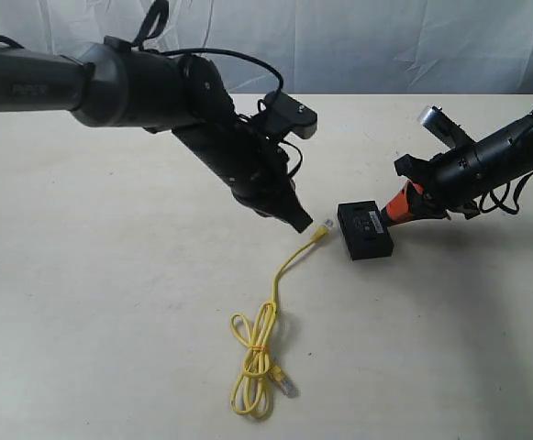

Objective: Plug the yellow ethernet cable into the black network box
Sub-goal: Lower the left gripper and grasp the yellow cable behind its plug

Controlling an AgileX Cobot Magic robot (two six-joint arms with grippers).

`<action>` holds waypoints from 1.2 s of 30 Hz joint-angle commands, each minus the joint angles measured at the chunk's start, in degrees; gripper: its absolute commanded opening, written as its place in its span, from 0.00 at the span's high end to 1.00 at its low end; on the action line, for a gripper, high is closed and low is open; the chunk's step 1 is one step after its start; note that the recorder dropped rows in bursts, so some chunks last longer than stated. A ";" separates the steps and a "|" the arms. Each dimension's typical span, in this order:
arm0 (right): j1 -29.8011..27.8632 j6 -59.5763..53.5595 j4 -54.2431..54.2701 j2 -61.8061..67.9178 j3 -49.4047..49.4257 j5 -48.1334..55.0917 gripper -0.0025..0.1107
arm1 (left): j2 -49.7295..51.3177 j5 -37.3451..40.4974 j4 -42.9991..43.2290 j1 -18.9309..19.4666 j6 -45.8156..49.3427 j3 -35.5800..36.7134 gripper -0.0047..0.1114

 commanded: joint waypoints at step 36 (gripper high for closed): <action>-0.26 -0.51 1.02 0.04 -0.17 -0.55 0.98 | 5.62 -3.32 3.74 -3.49 -1.92 -0.34 0.68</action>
